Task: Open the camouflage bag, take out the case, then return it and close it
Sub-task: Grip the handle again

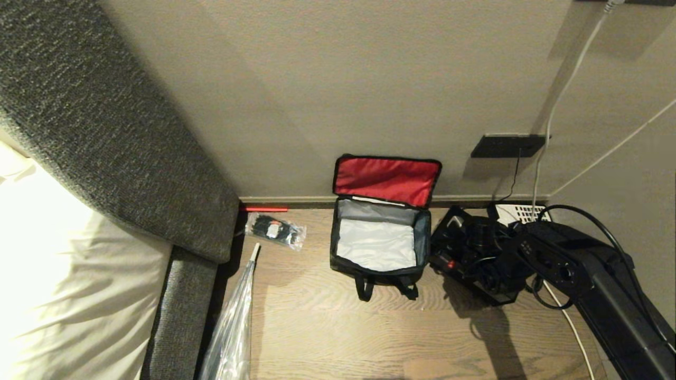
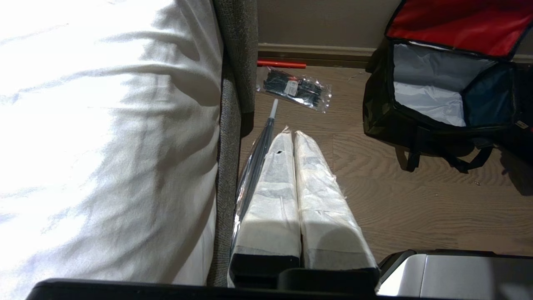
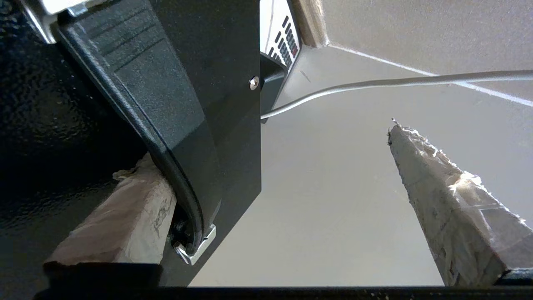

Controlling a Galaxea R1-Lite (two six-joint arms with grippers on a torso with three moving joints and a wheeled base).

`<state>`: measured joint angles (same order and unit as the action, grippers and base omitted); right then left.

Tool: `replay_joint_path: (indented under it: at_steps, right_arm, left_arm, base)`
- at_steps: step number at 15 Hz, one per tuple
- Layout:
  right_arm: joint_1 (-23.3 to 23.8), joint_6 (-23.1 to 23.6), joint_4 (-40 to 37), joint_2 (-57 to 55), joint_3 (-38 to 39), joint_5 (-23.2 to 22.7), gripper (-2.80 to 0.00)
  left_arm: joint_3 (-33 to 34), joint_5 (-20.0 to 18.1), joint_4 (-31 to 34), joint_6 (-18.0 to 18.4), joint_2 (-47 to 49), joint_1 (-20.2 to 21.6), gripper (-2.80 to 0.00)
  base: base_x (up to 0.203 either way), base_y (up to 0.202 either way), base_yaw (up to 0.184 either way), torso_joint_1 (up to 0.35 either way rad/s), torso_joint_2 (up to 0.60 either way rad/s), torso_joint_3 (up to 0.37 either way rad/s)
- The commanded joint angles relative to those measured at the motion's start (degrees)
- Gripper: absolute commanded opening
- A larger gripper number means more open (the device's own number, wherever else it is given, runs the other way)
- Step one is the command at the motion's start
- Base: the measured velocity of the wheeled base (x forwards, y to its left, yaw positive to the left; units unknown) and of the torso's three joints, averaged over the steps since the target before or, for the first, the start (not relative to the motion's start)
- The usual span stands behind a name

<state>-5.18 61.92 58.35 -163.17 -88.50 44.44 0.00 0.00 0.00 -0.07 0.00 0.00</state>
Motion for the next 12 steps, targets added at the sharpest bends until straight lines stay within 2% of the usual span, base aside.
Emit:
replay_joint_path:
  at_steps: [1, 8, 12]
  right_arm:
    - [0.00, 0.64, -0.69, -0.38, 0.17, -0.23, -2.80]
    - [-0.20, 0.83, -0.14, 0.24, 0.64, -0.12, -2.80]
    - [-1.60, 0.68, 2.75, 1.91, 3.27, 0.28, -2.80]
  left_arm:
    - [0.00, 0.00, 0.00, -0.01, 0.00, 0.00, -2.80]
    - [0.00, 0.00, 0.00, -0.01, 0.00, 0.00, -2.80]
    - [0.00, 0.00, 0.00, -0.01, 0.00, 0.00, -2.80]
  base:
    - [0.000, 0.000, 0.000, 0.000, 0.00, 0.000]
    - [0.000, 0.000, 0.000, 0.000, 0.00, 0.000]
    - [0.000, 0.000, 0.000, 0.000, 0.00, 0.000]
